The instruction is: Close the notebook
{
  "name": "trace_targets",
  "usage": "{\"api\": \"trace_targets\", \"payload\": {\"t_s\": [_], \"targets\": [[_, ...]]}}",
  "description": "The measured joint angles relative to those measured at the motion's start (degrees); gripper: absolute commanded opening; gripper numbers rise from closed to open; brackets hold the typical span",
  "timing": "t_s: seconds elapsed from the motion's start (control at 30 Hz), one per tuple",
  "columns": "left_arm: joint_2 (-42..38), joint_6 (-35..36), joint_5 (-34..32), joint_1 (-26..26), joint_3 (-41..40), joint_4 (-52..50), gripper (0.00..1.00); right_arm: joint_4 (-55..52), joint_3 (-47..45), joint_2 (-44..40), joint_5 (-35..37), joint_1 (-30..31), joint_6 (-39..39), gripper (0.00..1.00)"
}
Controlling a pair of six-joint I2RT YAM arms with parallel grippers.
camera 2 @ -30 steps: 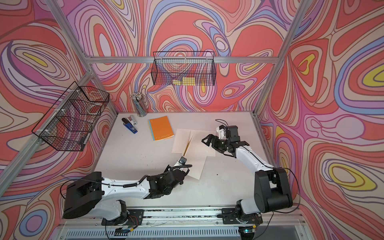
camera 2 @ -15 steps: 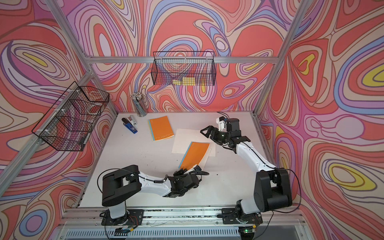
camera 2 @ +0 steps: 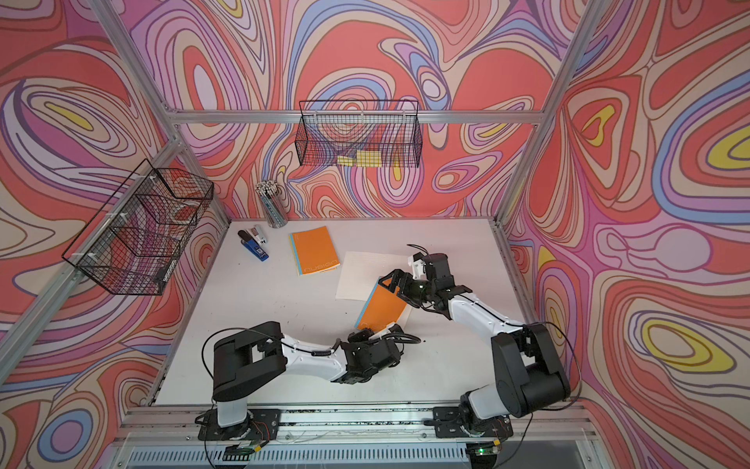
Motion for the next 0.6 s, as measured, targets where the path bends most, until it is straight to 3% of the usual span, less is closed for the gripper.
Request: {"api": "trace_targets", "payload": {"t_s": [0.6], "targets": [[0.6, -2.5, -0.5, -0.3, 2.4, -4.6, 0.24, 5.6, -4.7, 6.8, 2.2, 0.0, 0.8, 0.98]]}}
